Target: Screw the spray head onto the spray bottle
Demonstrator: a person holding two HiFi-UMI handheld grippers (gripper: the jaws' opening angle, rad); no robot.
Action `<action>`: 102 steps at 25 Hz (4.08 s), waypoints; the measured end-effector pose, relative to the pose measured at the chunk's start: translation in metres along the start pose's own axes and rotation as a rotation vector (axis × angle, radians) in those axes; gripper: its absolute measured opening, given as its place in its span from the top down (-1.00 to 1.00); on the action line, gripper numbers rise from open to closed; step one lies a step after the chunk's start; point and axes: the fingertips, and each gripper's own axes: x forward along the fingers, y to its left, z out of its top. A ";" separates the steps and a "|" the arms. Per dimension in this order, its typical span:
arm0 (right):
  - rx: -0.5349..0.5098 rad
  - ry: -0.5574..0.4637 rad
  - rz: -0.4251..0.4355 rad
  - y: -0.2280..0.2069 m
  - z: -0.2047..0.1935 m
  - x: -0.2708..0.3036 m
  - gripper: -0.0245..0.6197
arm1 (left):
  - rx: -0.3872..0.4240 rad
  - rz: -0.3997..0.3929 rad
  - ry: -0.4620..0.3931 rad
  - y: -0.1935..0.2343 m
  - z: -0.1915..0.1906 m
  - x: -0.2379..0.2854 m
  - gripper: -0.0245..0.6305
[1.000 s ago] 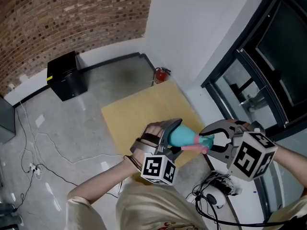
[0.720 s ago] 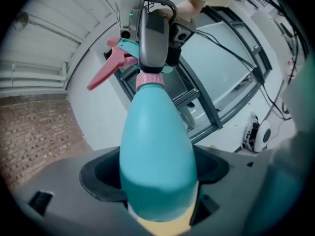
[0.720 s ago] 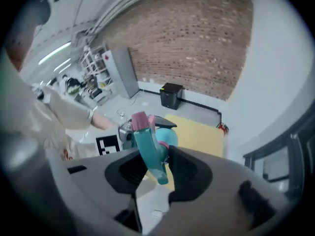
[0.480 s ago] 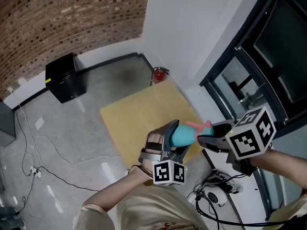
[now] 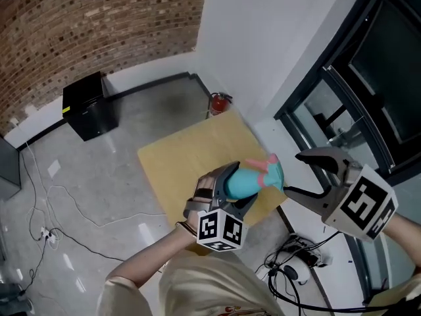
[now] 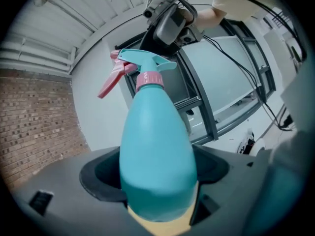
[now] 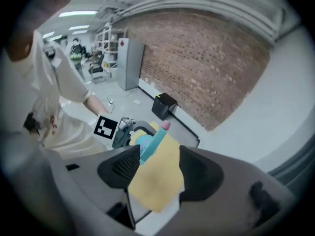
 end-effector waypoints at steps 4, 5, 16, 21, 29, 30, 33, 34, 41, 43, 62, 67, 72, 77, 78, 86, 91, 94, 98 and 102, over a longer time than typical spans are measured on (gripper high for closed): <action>-0.272 -0.007 -0.047 -0.004 0.013 -0.003 0.16 | 0.018 -0.064 -0.003 0.004 -0.006 0.002 -0.34; -0.380 0.001 -0.055 -0.003 0.012 -0.001 0.16 | 0.023 -0.084 -0.011 0.004 -0.007 0.003 -0.34; -1.498 0.084 -0.164 0.021 0.005 0.027 0.16 | 0.085 -0.281 -0.065 -0.011 -0.010 -0.003 -0.34; -1.686 0.138 -0.071 0.041 -0.023 0.048 0.17 | 0.127 -0.320 -0.072 -0.024 -0.006 -0.002 -0.34; -1.694 0.153 -0.018 0.050 -0.039 0.054 0.53 | 0.188 -0.296 -0.055 -0.028 -0.002 0.002 -0.34; -1.624 0.154 -0.007 0.050 -0.038 0.054 0.53 | 0.187 -0.289 -0.049 -0.027 -0.002 0.002 -0.34; -1.302 0.162 0.029 0.048 -0.035 0.053 0.53 | 0.170 -0.248 -0.029 -0.026 -0.001 0.003 -0.34; -1.195 0.166 0.039 0.047 -0.035 0.053 0.53 | 0.168 -0.229 -0.022 -0.025 0.000 0.004 -0.34; -0.456 0.199 0.133 0.039 -0.036 0.053 0.53 | 0.193 -0.065 0.011 -0.016 0.000 0.005 -0.34; -0.187 0.203 0.181 0.037 -0.038 0.052 0.53 | 0.217 0.001 0.024 -0.013 0.001 0.004 -0.34; 0.559 0.128 0.309 0.021 -0.040 0.038 0.24 | 0.152 0.027 0.044 -0.011 -0.012 0.003 -0.34; 0.290 -0.061 0.263 -0.001 -0.003 -0.003 0.24 | 0.054 -0.110 -0.014 -0.009 -0.015 -0.002 -0.34; -0.619 0.082 -0.017 0.000 -0.018 -0.004 0.25 | 0.045 -0.281 -0.068 -0.013 -0.009 -0.006 -0.34; -1.291 0.078 -0.188 0.024 -0.018 0.013 0.25 | 0.068 -0.449 -0.098 -0.023 0.001 -0.014 -0.34; -1.321 0.066 -0.176 0.032 -0.018 0.016 0.25 | 0.083 -0.469 -0.097 -0.027 0.002 -0.015 -0.34; -1.449 0.087 -0.055 0.059 -0.033 0.042 0.28 | 0.157 -0.517 -0.094 -0.048 0.011 -0.017 -0.34; -1.293 0.143 0.017 0.060 -0.040 0.047 0.53 | 0.207 -0.421 -0.031 -0.044 0.007 -0.015 -0.34; -0.999 0.167 0.076 0.055 -0.037 0.046 0.53 | 0.218 -0.308 -0.005 -0.034 0.009 -0.012 -0.34; -0.543 0.178 0.147 0.050 -0.034 0.045 0.53 | 0.245 -0.128 0.015 -0.022 0.012 -0.008 -0.34; -0.078 0.192 0.190 0.043 -0.039 0.048 0.53 | 0.259 -0.012 0.034 -0.015 0.010 -0.006 -0.34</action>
